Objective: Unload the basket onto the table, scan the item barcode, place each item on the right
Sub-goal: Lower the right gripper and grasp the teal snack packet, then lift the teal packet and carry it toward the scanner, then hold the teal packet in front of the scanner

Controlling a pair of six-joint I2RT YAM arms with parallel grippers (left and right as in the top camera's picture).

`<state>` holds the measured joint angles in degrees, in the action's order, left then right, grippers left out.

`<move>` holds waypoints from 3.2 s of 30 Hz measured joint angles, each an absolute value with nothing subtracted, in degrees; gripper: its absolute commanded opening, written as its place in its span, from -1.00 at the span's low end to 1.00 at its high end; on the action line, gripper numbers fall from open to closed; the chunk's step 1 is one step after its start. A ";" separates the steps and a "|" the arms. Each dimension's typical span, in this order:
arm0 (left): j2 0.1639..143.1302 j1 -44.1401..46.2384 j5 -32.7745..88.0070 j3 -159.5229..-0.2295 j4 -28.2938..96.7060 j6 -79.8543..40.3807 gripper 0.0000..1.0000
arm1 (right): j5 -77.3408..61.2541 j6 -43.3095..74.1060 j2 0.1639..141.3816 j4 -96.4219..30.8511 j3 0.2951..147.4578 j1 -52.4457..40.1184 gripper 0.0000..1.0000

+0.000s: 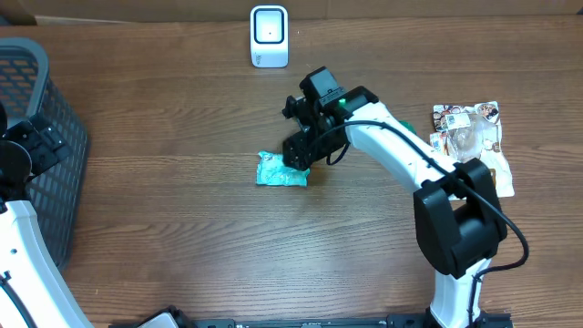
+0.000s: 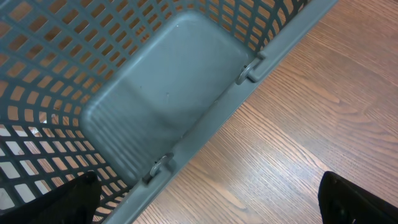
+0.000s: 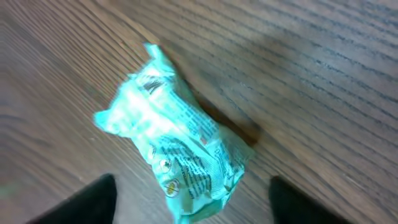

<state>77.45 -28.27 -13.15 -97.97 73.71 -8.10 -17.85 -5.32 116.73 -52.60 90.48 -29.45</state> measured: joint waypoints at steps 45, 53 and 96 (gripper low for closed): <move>77.45 -28.27 -13.17 -97.97 73.69 -8.10 0.99 | -46.81 24.86 116.40 -15.00 64.45 -21.82 -0.92; 77.45 -28.27 -13.15 -97.97 73.71 -8.10 0.99 | -59.20 19.18 107.87 -18.85 68.27 -12.32 -0.92; 77.45 -28.27 -13.15 -97.97 73.69 -8.10 0.99 | 25.76 1.74 103.22 -31.75 113.38 -31.66 -0.92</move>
<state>77.45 -28.27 -13.15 -97.97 73.69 -8.10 25.76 1.74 103.22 -31.75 113.38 -31.66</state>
